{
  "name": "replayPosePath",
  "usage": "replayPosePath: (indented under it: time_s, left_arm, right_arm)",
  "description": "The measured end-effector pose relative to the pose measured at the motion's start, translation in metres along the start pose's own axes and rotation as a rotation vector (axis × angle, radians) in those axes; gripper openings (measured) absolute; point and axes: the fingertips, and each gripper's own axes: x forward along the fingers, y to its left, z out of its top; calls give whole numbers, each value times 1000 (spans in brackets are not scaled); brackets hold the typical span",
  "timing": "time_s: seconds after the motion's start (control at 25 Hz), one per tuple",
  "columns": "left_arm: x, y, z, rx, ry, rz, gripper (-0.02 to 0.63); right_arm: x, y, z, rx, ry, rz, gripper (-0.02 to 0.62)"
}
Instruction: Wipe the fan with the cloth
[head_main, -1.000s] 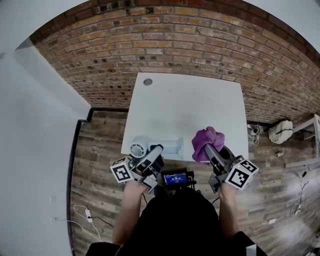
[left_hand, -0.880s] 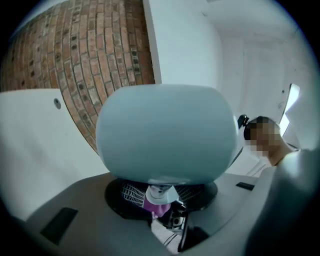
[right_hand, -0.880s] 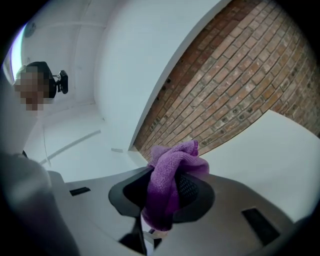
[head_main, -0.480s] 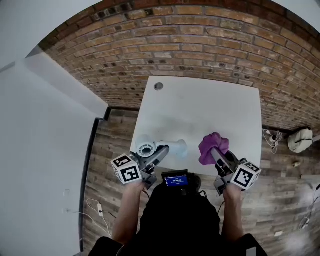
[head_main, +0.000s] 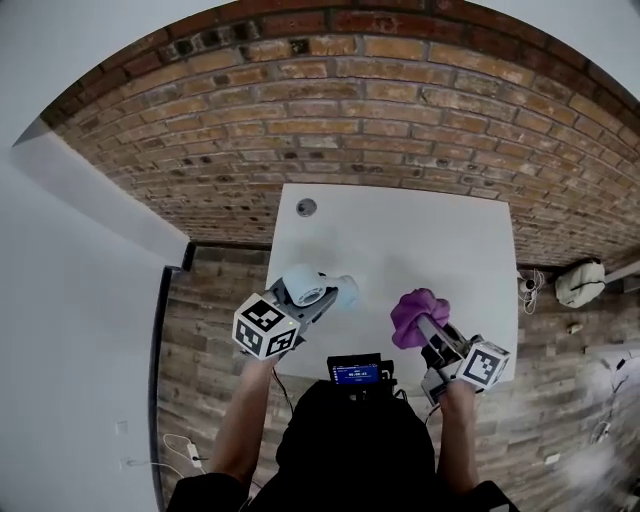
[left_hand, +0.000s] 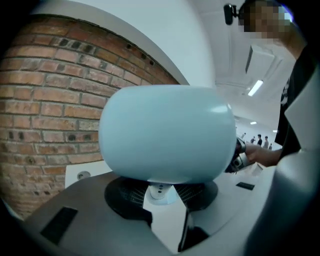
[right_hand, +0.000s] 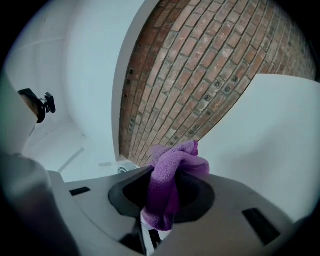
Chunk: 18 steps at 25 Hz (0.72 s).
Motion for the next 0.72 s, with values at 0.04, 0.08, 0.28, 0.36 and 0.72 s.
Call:
replayPosePath:
  time_s: [0.04, 0.08, 0.28, 0.36, 0.72]
  left_arm:
    - [7, 14, 0, 52, 27, -2, 153]
    - [14, 27, -1, 102, 53, -3, 155]
    - [58, 96, -13, 272, 173, -15, 153]
    - [77, 124, -18, 325, 208, -2, 154]
    - [182, 238, -28, 479, 289, 20, 153]
  right_arm:
    - [8, 0, 2, 7, -15, -5, 94]
    - [15, 1, 4, 11, -28, -9, 94]
    - [37, -1, 5, 13, -55, -54, 94]
    - [38, -10, 2, 37, -56, -83, 94]
    - [46, -80, 22, 104, 23, -183, 94]
